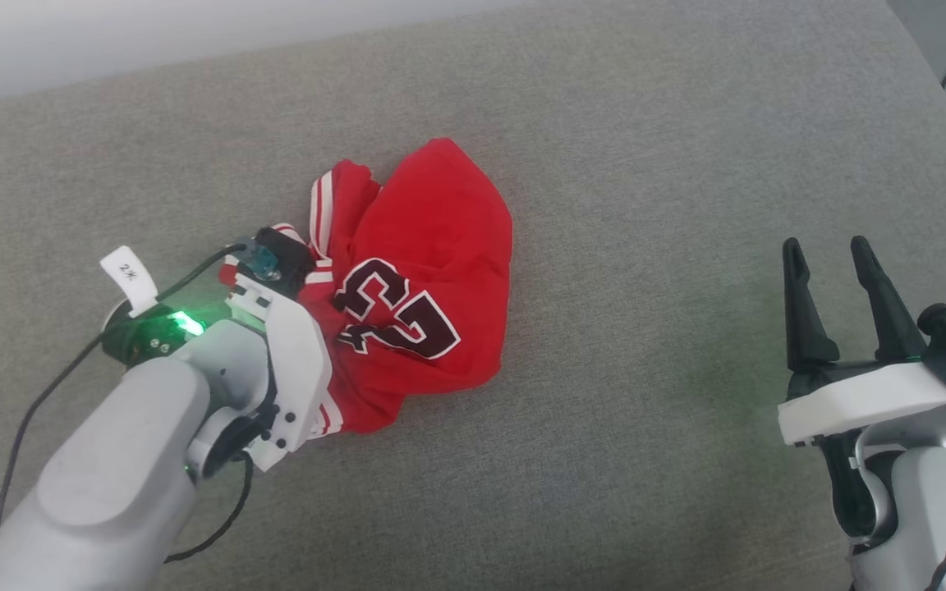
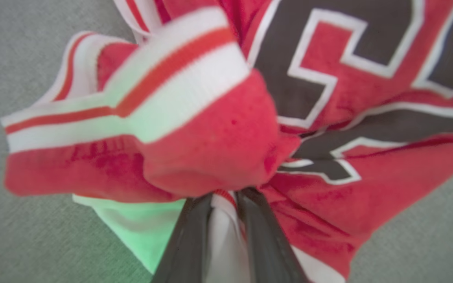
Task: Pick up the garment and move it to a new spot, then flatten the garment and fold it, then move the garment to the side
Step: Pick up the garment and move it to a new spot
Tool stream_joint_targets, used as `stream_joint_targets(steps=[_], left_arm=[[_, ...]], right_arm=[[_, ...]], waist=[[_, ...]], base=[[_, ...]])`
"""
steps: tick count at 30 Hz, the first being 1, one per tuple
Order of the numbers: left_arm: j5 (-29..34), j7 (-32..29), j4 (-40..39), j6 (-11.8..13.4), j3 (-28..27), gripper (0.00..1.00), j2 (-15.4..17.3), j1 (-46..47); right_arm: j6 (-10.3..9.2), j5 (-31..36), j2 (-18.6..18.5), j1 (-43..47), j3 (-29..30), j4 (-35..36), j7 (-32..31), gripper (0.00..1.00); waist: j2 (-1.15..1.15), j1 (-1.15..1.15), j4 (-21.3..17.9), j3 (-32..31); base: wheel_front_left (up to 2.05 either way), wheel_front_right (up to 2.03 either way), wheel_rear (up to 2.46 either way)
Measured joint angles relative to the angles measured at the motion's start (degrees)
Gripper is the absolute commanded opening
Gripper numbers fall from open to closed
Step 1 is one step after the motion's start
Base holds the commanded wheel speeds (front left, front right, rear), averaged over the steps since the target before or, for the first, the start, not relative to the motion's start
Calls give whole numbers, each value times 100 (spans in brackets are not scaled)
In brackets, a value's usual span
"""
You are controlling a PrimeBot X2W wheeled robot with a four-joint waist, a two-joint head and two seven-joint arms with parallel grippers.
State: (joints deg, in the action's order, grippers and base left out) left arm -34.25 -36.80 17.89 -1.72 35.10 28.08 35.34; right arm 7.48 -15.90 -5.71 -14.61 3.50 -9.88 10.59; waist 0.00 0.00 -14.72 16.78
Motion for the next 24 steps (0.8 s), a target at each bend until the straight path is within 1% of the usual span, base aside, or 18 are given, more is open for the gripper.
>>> stream_joint_targets(steps=[2,3,4,5,6,9,15,19,24], left_arm=[[32,69,196,-74,80,2,-86,58],[46,108,300,-104,109,13,-140,93],[45,133,404,-118,123,32,-187,119],[45,183,474,-152,145,79,-227,135],[44,246,543,-167,155,100,-269,137],[-48,346,734,-235,171,100,-380,135],[-141,779,853,-231,26,100,-375,59],[-256,1283,757,-196,-254,100,-312,-22],[-286,2081,609,-113,-577,100,-99,-268]], right_arm=[[0,1,-9,-11,-20,-27,1,100],[0,0,-20,-15,-33,-47,2,100],[0,0,-35,-23,-36,-75,2,100],[0,0,-51,-29,-34,-89,2,100],[0,1,-69,-29,-42,-99,2,100],[0,2,-131,2,-60,-114,-11,100],[0,15,-255,208,-67,-105,-127,100],[0,-2,-353,358,-33,-58,-212,100],[0,-19,-441,551,-12,11,-305,100]], waist=[[0,0,27,-15],[0,0,41,-30],[0,0,56,-50],[0,0,71,-75],[0,0,87,-106],[0,0,149,-236],[0,0,322,-618],[0,0,481,-891],[0,0,737,-1182]], base=[[0,0,0],[0,0,0],[0,0,0],[0,0,0],[0,0,0],[0,0,0],[0,0,0],[0,0,0],[0,0,0]])
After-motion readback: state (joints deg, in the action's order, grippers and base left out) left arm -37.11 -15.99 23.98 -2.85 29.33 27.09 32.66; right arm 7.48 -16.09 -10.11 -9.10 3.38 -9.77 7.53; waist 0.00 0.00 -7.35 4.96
